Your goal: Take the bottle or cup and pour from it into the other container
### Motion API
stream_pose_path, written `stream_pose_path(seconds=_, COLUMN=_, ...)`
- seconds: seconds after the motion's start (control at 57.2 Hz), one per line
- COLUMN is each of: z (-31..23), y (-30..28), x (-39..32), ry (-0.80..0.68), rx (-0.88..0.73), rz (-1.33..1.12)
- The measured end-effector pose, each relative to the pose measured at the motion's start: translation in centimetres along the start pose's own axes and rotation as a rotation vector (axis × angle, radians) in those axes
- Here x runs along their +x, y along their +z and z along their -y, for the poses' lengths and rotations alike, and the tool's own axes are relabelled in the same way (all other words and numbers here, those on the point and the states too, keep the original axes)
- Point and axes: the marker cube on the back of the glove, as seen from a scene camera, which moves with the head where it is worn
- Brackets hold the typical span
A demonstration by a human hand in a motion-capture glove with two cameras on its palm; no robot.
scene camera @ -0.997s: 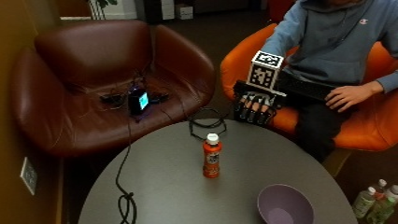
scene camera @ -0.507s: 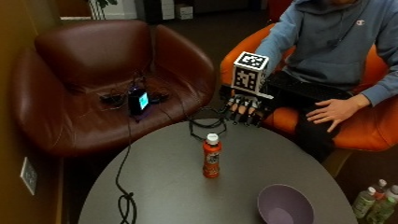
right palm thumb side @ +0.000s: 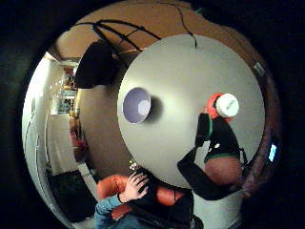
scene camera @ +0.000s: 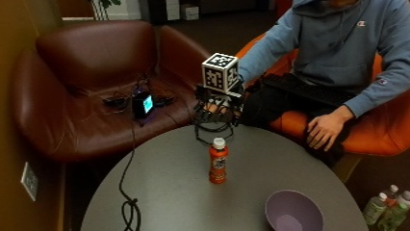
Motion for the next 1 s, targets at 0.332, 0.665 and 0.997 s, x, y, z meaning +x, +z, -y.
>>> stream_pose_path(seconds=0.332, z=0.0, y=1.7, x=7.4, ry=0.016, rx=-0.029, rz=0.028)
stream_pose_path(seconds=0.665, z=-0.7, y=5.1, x=12.8, ry=-0.010, rx=-0.050, rz=0.154)
stream_pose_path(seconds=0.997, z=-1.7, y=9.0, x=14.6, ry=-0.061, rx=-0.064, rz=0.372)
